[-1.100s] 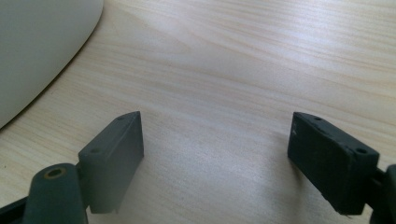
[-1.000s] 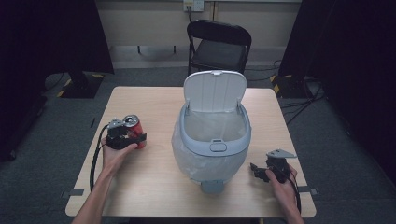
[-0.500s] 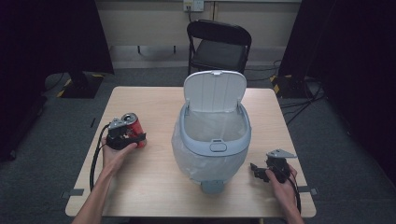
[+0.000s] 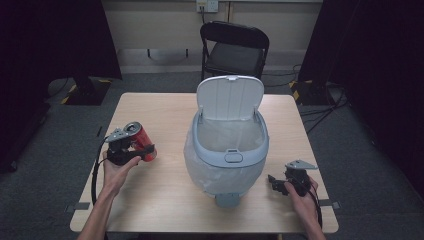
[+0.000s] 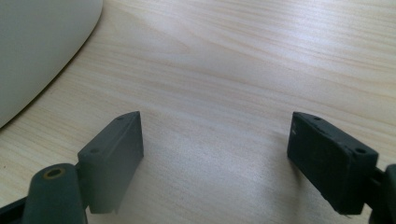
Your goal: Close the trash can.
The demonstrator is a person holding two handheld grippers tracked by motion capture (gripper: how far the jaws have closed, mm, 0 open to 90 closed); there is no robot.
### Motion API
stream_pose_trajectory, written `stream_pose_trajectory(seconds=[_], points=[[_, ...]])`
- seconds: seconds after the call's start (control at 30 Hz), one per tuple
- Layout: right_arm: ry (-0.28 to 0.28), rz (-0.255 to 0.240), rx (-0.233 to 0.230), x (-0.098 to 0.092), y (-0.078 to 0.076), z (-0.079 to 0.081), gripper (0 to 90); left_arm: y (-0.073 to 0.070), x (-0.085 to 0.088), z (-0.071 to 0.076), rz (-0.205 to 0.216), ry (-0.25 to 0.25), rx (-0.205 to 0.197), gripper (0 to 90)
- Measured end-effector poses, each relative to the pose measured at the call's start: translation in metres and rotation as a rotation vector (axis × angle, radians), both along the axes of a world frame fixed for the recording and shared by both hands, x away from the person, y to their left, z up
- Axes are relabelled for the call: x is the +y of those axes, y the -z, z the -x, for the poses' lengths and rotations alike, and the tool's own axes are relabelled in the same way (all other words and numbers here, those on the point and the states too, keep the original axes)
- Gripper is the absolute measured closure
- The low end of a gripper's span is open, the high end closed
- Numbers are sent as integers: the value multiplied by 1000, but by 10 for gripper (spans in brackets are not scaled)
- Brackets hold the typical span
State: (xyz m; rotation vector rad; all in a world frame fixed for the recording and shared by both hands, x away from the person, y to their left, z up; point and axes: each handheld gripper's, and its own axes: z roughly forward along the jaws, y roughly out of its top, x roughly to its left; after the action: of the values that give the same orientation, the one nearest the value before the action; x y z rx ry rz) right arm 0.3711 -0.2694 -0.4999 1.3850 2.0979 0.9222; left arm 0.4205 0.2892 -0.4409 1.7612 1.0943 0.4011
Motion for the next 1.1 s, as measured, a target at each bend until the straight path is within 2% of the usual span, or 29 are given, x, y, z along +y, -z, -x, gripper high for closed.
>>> stream_pose_trajectory(seconds=[0.3, 0.57, 0.8, 1.0, 1.1], points=[[0, 0, 0, 0, 0, 0, 173, -25, 0, 15, 52, 28, -25, 337], [-1, -1, 1, 0, 0, 0, 172, -52, -9, 30, 55, 59, -67, 337], [-2, -1, 1, 0, 0, 0, 172, -76, -18, 43, 89, 133, -122, 336], [-2, -1, 1, 0, 0, 0, 172, -96, -25, 55, 89, 176, -178, 336], [-2, -1, 1, 0, 0, 0, 172, -102, -26, 56, 91, 177, -180, 336]])
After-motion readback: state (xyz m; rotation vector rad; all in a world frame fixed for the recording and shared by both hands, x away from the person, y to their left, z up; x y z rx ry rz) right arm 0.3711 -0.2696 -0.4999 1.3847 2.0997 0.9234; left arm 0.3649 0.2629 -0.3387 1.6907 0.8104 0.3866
